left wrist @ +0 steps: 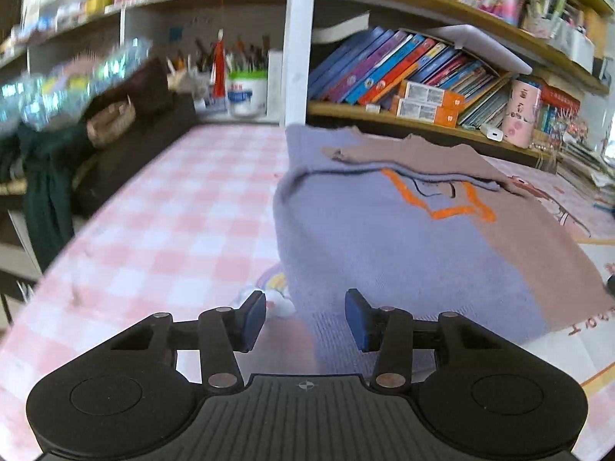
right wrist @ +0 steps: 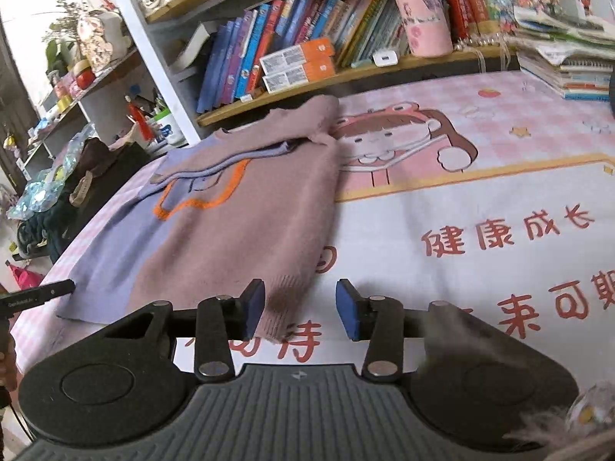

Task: Fold clothes
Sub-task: 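Fold the pink sleeve across the body with the right tool and release, then grasp the lavender hem with the left tool while the right tool grasps the pink hem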

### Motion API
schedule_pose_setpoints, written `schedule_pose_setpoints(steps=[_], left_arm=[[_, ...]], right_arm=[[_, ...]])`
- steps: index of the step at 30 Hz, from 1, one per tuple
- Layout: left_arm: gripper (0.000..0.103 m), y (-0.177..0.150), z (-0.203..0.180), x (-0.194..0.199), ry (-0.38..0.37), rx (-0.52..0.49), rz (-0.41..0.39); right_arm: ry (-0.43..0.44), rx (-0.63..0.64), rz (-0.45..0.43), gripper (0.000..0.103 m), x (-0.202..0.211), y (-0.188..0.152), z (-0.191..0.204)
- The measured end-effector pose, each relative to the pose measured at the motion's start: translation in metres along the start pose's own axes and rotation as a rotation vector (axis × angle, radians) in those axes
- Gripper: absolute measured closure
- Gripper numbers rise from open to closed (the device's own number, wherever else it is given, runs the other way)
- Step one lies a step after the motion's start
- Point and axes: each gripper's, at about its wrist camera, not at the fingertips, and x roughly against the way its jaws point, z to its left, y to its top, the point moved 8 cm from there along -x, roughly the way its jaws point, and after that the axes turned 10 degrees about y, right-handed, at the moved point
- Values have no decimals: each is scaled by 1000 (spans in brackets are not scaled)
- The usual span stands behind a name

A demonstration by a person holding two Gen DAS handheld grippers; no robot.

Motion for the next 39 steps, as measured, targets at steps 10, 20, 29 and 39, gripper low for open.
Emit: schedule_pose_setpoints(steps=[10, 20, 29, 39], left_arm=[[98, 16, -9, -2, -132, 114, -16], [73, 8, -8, -9, -148, 115, 62], [74, -5, 1, -4, -235, 201, 85], [96, -4, -6, -10, -289, 219, 107]], right_arm=[[134, -53, 19, 92, -21, 14, 12], [188, -147, 41, 83, -27, 19, 10], [179, -192, 64, 77, -30, 11, 2], [192, -201, 55, 94, -22, 14, -3]])
